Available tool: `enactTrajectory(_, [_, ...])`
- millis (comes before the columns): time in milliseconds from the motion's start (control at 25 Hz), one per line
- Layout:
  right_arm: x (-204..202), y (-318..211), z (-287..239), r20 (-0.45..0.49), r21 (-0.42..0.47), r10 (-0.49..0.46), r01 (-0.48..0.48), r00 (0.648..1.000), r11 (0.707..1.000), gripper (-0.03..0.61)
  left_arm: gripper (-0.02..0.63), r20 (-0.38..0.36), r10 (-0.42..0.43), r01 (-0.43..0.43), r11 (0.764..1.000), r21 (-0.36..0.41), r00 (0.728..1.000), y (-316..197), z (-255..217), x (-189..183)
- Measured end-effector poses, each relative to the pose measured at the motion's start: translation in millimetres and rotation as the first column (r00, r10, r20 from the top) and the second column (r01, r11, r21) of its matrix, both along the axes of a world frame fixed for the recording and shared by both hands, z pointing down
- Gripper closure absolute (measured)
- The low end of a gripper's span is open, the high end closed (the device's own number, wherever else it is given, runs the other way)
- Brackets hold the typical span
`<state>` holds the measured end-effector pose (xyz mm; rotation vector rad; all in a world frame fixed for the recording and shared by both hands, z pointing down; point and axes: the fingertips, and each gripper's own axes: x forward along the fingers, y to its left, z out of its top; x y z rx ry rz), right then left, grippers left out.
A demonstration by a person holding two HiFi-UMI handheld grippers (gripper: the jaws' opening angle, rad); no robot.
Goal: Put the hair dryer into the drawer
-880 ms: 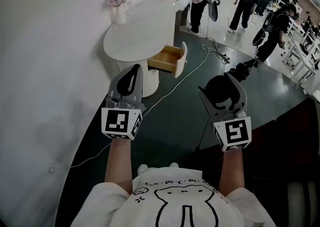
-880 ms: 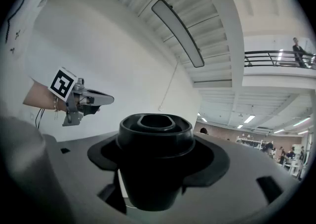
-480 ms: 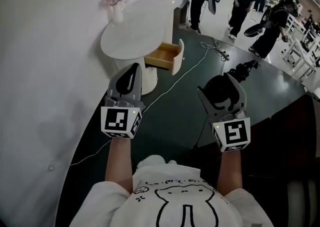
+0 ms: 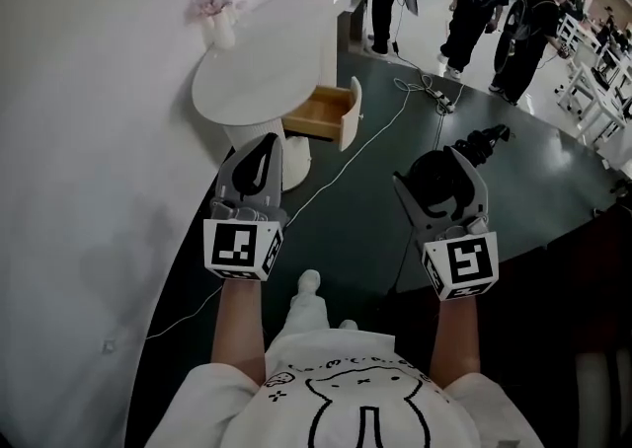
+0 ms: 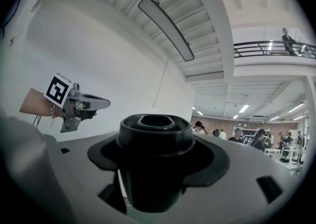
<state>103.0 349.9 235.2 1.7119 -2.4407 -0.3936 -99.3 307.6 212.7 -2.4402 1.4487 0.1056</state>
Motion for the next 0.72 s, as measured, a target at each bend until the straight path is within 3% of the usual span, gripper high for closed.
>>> enactTrajectory(200, [-19,-36,6,-0.02,-0.013,-0.004,0.003,1.0,1.0,0.225,0.594,0.007,0.008,-0.008,1.0,0.0,1.0,-36,6,-14])
enactTrajectory(720, [-85,-184,8,-0.075,-0.036,-0.016,0.013,0.997,0.999,0.225,0.594,-0.041,0.009,-0.009,1.0,-0.008,0.999,-190,9,-77])
